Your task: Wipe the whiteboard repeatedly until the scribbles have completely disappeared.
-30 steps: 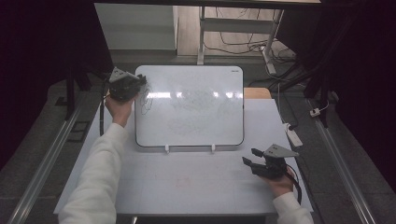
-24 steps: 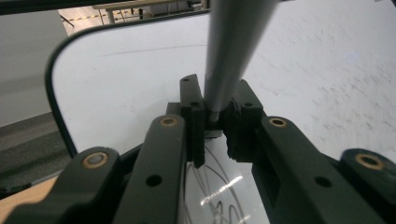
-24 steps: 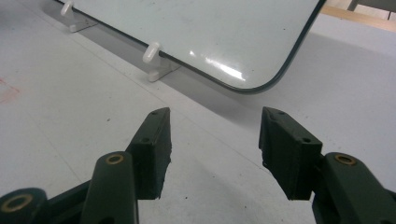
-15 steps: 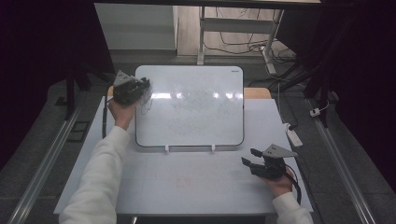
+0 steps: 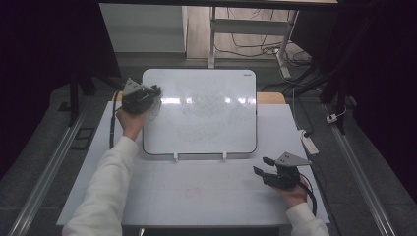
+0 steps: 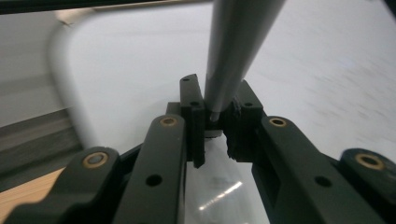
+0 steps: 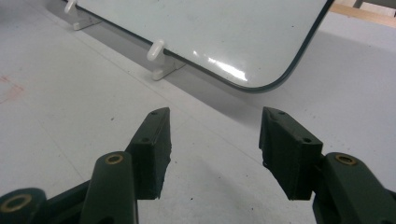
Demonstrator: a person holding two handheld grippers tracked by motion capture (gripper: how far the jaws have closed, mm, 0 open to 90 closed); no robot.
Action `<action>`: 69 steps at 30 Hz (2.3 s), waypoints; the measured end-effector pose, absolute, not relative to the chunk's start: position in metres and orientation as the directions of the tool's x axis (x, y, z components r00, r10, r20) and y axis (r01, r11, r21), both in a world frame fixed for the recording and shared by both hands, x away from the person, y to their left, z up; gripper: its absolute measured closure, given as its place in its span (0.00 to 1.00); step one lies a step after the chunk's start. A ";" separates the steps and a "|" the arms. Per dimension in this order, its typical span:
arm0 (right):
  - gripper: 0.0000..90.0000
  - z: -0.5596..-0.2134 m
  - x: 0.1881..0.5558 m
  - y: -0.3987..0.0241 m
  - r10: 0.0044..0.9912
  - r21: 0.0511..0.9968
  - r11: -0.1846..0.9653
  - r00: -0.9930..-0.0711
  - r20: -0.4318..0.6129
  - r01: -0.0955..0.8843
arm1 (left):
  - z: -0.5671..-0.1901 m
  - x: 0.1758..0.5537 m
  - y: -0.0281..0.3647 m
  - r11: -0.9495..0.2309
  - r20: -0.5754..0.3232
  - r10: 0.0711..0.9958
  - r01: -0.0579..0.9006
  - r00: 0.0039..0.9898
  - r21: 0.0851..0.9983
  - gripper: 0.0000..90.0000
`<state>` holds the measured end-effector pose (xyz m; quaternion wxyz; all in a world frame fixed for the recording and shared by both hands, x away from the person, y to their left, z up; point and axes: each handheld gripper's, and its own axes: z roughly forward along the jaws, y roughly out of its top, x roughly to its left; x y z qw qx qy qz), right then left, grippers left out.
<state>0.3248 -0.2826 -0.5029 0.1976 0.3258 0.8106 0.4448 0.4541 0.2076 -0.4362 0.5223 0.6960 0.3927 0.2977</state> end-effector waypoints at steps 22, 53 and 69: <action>0.48 -0.504 0.325 -0.282 0.705 0.846 0.394 -0.709 -0.028 0.359 | -0.438 0.447 0.218 -0.136 0.000 0.872 0.242 0.489 0.961 0.87; 0.48 -0.507 0.326 -0.281 0.706 0.840 0.404 -0.707 -0.034 0.363 | -0.445 0.439 0.220 -0.139 0.003 0.877 0.247 0.481 0.959 0.87; 0.48 -0.507 0.326 -0.280 0.702 0.839 0.406 -0.711 -0.033 0.363 | -0.448 0.437 0.224 -0.111 -0.034 0.871 0.263 0.490 0.958 0.87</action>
